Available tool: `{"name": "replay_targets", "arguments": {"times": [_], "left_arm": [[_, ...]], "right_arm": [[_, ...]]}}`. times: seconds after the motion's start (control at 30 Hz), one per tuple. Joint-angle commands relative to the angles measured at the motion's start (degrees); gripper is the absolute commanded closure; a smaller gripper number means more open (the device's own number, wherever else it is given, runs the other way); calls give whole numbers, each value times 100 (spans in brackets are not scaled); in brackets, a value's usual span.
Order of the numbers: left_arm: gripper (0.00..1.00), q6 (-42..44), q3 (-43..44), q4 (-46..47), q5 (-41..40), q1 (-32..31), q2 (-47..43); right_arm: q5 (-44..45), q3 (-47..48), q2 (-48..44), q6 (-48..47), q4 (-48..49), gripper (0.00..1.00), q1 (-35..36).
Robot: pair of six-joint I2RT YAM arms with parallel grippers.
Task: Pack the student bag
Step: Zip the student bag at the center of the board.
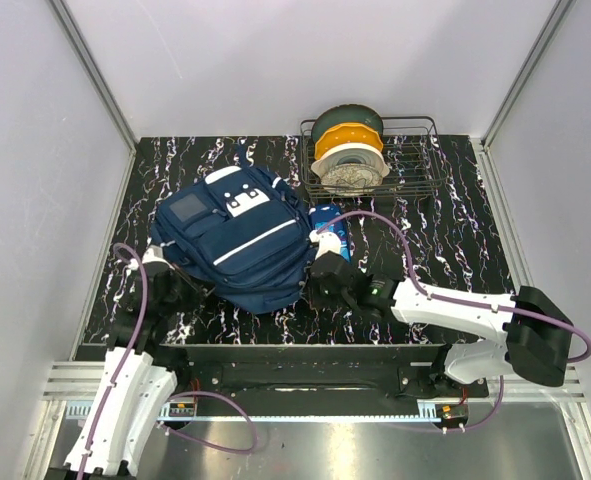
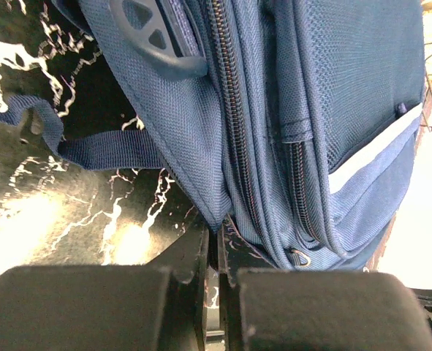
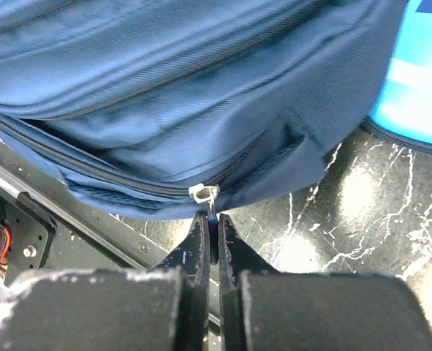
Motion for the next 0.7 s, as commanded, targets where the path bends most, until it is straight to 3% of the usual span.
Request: {"name": "replay_targets", "arguments": {"times": [0.0,0.23,0.27,0.37,0.43,0.47,0.53,0.67], "left_arm": [[100,960,966,-10,-461,709,30],[100,1119,1029,139,769,1598,267],[95,1128,1012,174,849,1624,267],[41,1111,1064,219,999,1625,250],[25,1093,1196,219,1078,1625,206],[8,1067,1240,201,1183,1625,153],[1,953,1363,70,1368,1625,118],[1,453,1057,-63,1878,1616,-459]], "right_arm": [[406,-84,37,-230,-553,100,-365],[283,-66,204,-388,-316,100,-875],[231,-40,195,-475,-280,100,-867],[-190,48,151,-836,27,100,-875],[-314,136,143,-898,89,100,-867],[-402,180,160,-915,89,100,-875],[-516,294,239,-951,80,100,-875],[-771,356,371,-933,195,100,-875]]}}
